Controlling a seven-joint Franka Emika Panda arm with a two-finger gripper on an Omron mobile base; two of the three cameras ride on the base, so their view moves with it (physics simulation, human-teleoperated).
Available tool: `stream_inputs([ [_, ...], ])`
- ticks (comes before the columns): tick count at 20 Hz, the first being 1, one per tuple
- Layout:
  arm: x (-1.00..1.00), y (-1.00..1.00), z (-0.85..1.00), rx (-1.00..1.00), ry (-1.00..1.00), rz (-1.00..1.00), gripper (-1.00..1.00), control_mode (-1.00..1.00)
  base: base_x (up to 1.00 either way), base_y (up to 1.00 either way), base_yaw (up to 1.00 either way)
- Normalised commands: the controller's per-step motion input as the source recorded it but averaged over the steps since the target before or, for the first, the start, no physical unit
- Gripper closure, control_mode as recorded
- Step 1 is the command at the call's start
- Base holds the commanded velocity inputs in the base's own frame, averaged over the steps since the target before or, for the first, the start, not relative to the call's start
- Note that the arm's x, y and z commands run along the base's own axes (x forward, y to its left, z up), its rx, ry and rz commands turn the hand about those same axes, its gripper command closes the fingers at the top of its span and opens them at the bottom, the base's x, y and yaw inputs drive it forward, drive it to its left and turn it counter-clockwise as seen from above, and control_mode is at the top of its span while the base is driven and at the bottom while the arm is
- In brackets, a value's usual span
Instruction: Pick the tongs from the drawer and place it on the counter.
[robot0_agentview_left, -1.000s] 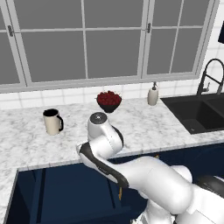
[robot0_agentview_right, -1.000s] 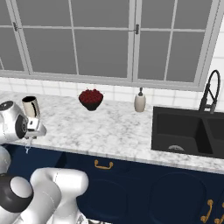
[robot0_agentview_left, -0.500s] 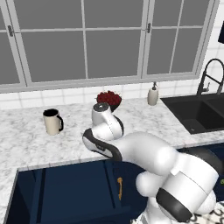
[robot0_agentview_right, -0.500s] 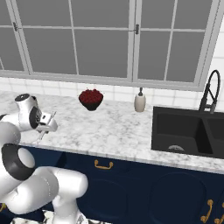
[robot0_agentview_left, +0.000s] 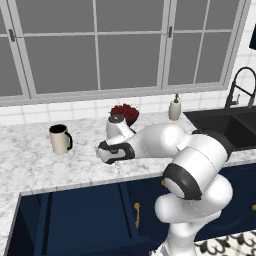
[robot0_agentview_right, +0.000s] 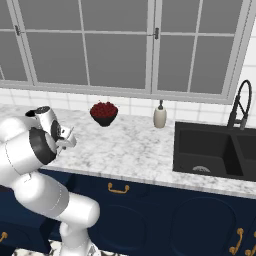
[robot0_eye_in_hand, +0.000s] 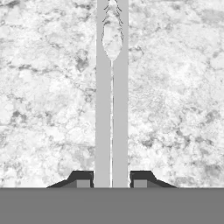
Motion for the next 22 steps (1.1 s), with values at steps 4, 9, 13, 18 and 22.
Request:
stream_inputs([
  [4, 0.54, 0.02, -0.2, 0.0, 0.05, 0.0, 1.0, -1.0, 0.0, 0.0, 0.0],
  [9, 0.21, 0.08, -0.23, 0.01, 0.07, 0.0, -1.0, -1.0, 0.0, 0.0, 0.0],
  [13, 0.05, 0.14, -0.14, 0.0, 0.0, 0.0, -1.0, -1.0, 0.0, 0.0, 0.0],
  [18, 0.0, 0.07, -0.03, 0.0, 0.0, 0.0, -1.0, -1.0, 0.0, 0.0, 0.0],
  [22, -0.51, -0.03, 0.17, 0.0, 0.0, 0.0, -1.0, -1.0, 0.0, 0.0, 0.0],
])
